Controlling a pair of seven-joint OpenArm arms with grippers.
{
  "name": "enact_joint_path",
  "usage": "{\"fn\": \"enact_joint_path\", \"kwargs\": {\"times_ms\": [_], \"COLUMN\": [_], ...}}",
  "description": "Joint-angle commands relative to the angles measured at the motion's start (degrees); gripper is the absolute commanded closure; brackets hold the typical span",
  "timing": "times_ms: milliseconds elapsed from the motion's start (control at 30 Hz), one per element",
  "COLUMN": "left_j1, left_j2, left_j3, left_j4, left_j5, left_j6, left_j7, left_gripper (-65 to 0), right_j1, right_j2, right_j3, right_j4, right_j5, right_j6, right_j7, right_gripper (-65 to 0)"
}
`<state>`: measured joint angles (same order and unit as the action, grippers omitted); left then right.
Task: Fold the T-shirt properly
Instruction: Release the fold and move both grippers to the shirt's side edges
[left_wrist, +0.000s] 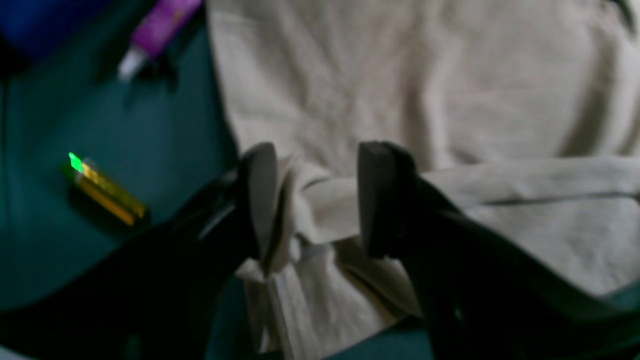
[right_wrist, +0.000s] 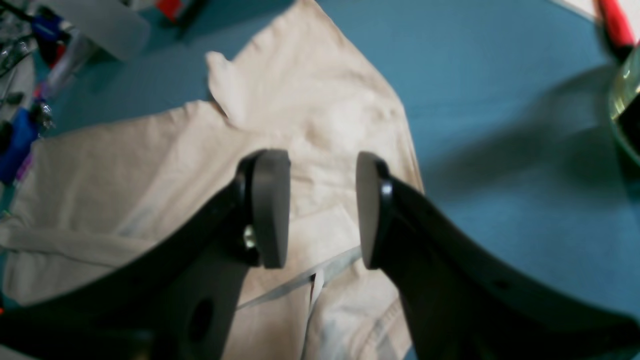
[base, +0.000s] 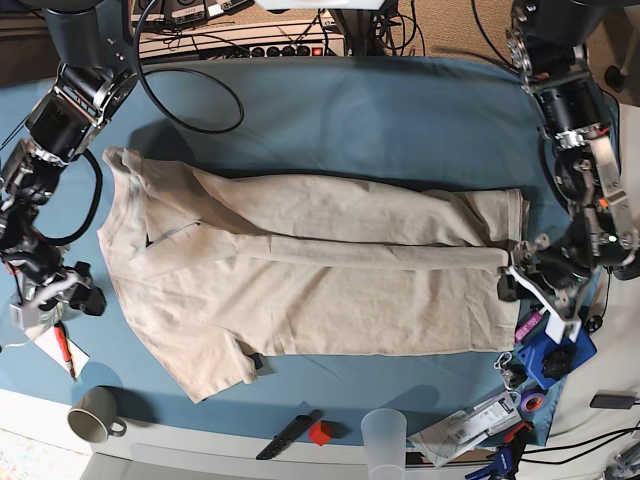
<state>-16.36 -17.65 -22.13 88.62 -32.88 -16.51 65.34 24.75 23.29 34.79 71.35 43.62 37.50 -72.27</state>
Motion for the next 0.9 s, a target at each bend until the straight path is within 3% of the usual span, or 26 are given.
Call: {"fn": "enact_joint_path", "kwargs": {"times_ms": [0, 167, 467, 767, 867], "left_j1": [-0.9, 4.0, 15.8, 20.3, 20.0], "left_j2": [-1.5, -2.7, -2.2, 1.9, 3.2], "left_j3": [-0.2, -0.7, -3.7, -3.7, -3.6], "left_j4": [1.6, 4.8, 13.0, 12.3, 9.7], "left_j5": [-0.2, -0.2, -0.1, -0.1, 2.7], "left_j6": [0.0, 0.0, 0.0, 0.0, 0.0], "left_j7": [0.0, 1.7, 0.5, -5.5, -9.1], "left_gripper": [-27.5, -27.5, -27.5, -27.5, -27.5], "right_j1": [1.6, 1.2, -3.8, -11.0, -13.6], "right_j2": [1.3, 1.4, 1.5, 1.5, 1.3], "right_j3": [1.0, 3.7, 4.0, 10.6, 14.0], "right_j4": [2.3, 6.6, 9.5, 12.7, 12.7], "right_j5": [2.0, 2.0, 2.0, 2.0, 2.0], "right_j6": [0.2, 0.2, -1.3, -1.9, -2.0], "right_j7": [0.0, -5.6, -7.7, -7.7, -7.7], "right_gripper": [-22.5, -22.5, -22.5, -22.5, -22.5]}}
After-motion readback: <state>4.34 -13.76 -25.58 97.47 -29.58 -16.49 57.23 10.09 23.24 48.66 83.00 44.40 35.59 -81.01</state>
